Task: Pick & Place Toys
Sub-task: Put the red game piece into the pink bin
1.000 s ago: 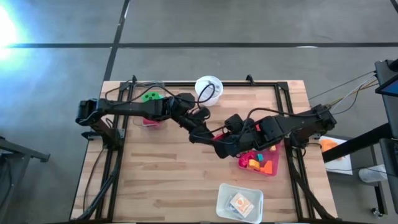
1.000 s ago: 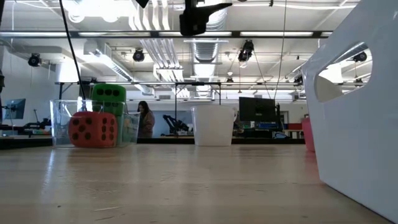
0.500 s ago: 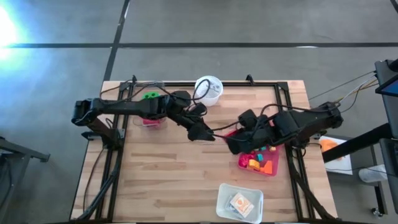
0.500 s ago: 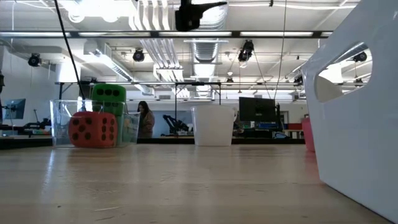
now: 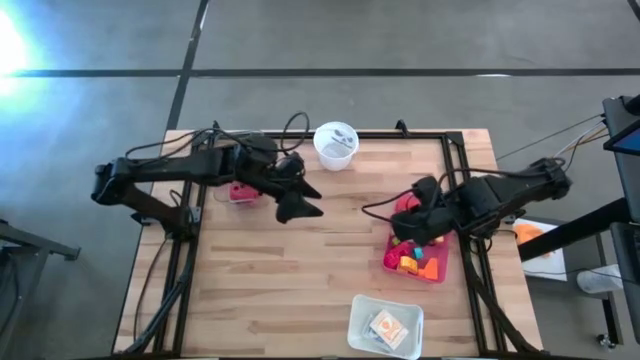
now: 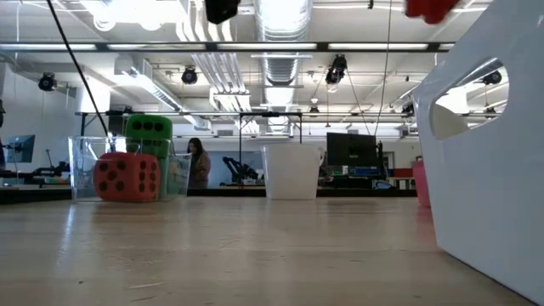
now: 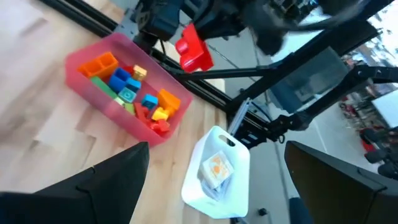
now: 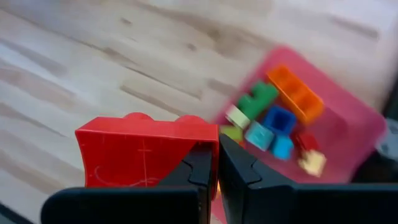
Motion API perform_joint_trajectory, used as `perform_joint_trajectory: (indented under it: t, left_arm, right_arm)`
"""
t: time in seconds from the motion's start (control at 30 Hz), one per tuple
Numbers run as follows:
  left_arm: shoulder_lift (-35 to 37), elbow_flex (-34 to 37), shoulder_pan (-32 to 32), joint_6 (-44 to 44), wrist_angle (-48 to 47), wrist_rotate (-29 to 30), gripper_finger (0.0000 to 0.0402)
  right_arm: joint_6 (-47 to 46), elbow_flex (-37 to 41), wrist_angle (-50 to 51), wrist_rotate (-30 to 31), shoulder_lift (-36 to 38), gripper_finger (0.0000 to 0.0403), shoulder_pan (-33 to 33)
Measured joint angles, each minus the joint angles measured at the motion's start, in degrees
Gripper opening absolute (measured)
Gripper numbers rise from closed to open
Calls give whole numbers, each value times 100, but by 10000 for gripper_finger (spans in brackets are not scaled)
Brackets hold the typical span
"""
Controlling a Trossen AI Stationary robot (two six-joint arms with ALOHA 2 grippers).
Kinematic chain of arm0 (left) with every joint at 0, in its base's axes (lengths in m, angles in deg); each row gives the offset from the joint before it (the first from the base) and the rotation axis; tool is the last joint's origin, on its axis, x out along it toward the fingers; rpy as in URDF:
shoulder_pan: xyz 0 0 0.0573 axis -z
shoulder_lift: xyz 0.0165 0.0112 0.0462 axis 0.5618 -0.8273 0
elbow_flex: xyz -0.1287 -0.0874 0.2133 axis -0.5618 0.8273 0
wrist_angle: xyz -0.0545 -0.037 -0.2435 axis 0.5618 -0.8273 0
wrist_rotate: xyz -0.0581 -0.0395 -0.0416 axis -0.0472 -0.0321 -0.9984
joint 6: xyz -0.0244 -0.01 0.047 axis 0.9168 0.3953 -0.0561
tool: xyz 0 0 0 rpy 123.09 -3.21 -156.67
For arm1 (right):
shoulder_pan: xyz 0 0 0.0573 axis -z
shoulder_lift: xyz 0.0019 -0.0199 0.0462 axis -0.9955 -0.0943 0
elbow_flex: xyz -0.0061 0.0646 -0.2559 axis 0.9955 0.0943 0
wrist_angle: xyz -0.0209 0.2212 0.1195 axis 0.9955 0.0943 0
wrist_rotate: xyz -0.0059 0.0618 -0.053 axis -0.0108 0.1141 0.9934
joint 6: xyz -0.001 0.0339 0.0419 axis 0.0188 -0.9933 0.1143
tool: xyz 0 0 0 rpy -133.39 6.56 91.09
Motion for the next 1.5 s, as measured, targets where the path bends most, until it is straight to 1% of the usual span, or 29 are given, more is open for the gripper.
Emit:
perform_joint_trajectory:
  t: [0.13,0.27,0.37,0.47,0.6,0.7,0.8,0.97,1.13,1.33,1.5]
  left_arm:
    - [297,0,-2,-238,-320,231,375]
    - [548,0,-2,-615,-563,345,375]
    - [695,0,13,-869,-596,345,375]
    - [844,0,15,-1132,-587,344,375]
    - [987,2,18,-1474,-581,346,375]
    - [1051,2,24,-1524,-605,344,375]
    - [1069,4,24,-1524,-662,344,375]
    - [1073,4,24,-1522,-808,344,375]
    - [1072,4,24,-1520,-865,344,375]
    - [1071,5,24,-1518,-863,344,375]
    - [1071,4,24,-1506,-863,344,375]
  right_arm:
    - [-607,868,-26,-510,389,8,-10]
    - [-1103,1715,-49,-1189,728,8,-8]
    - [-1215,2273,-265,-1627,882,8,-10]
    - [-1088,2754,-611,-1866,992,8,-8]
    - [-526,3414,-1254,-2001,1048,8,-4]
    - [-208,3867,-1696,-2347,1068,8,-4]
    - [-169,4231,-1895,-2646,1040,8,-4]
    - [-175,4579,-1952,-2698,1042,8,-5]
    - [72,4855,-2114,-2668,1038,8,-4]
    - [164,5292,-2828,-2705,1042,8,-4]
    - [166,5412,-2915,-2684,1042,8,-4]
